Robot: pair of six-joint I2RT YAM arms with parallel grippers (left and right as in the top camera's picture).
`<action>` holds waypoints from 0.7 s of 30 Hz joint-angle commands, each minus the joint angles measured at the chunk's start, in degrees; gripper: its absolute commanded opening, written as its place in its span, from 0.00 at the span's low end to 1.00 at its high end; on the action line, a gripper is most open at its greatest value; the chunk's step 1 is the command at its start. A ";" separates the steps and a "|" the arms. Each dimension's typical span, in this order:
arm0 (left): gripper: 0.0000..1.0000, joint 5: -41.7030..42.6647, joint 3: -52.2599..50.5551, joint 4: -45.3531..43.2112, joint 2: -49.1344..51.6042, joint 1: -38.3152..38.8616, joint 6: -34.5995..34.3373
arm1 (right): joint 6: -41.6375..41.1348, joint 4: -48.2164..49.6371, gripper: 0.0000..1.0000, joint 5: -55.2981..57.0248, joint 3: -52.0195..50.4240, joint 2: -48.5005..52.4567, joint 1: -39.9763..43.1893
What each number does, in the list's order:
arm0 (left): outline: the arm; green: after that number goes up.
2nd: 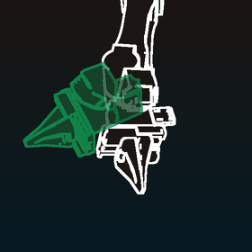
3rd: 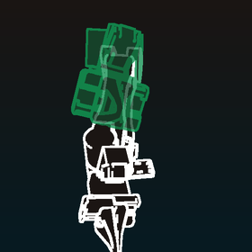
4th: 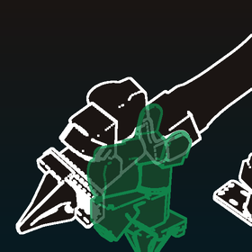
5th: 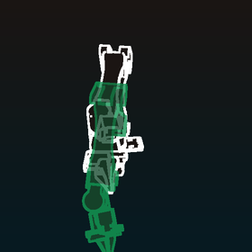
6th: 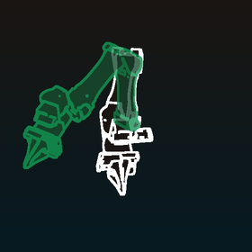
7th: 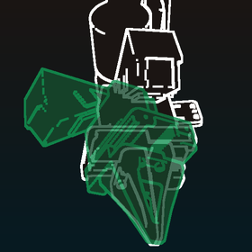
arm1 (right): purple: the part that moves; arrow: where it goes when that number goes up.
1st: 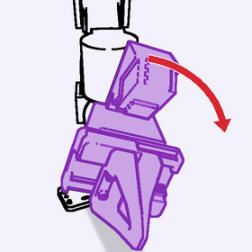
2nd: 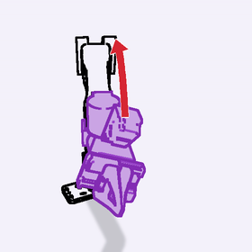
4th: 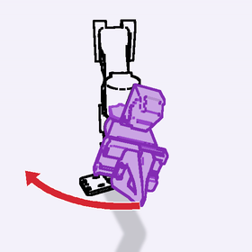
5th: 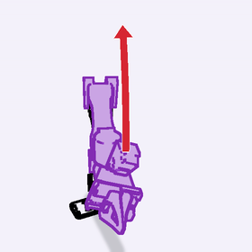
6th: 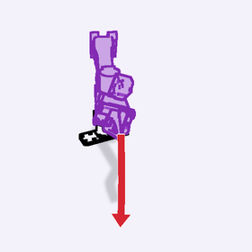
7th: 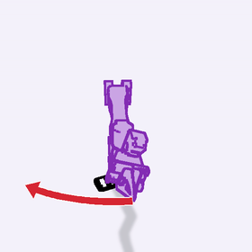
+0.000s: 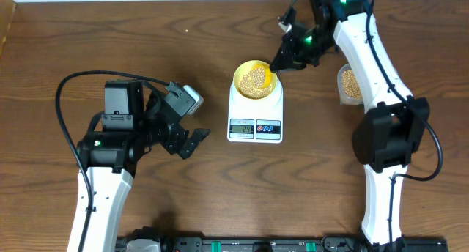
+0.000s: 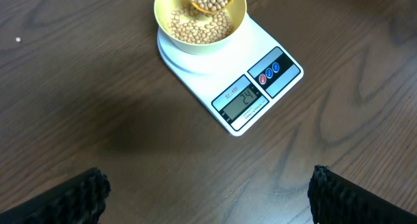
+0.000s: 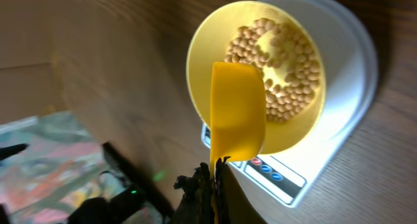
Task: Scoop item into bowl and weigh 50g on scale
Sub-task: 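Carry the scoop over the yellow bowl and pour soybeans in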
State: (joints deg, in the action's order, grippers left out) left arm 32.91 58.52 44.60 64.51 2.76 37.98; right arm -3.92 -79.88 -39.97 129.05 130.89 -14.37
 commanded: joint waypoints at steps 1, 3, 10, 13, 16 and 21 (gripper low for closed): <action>1.00 0.72 -0.35 -0.04 0.22 -0.24 0.81 | -0.31 -0.83 0.01 6.01 4.09 0.26 -1.22; 0.99 0.72 -0.35 -0.02 0.22 -0.24 0.81 | -0.31 -1.60 0.01 8.46 5.77 0.26 -1.92; 0.99 0.74 -0.35 -0.04 0.22 -0.24 0.81 | 0.22 -3.69 0.01 17.44 9.44 0.26 -4.66; 0.99 0.72 -0.35 -0.04 0.22 -0.24 0.81 | 0.35 -3.50 0.01 20.09 10.21 0.26 -6.12; 0.99 0.72 -0.35 -0.02 0.22 -0.24 0.81 | 0.90 -3.50 0.01 23.45 11.13 0.26 -7.65; 0.99 0.72 -0.35 -0.04 0.22 -0.24 0.81 | 2.34 -3.69 0.01 28.13 13.35 0.26 -10.10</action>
State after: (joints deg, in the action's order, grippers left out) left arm 32.91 58.52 44.58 64.51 2.76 37.98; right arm -3.40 -83.42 -16.45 139.94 130.89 -23.09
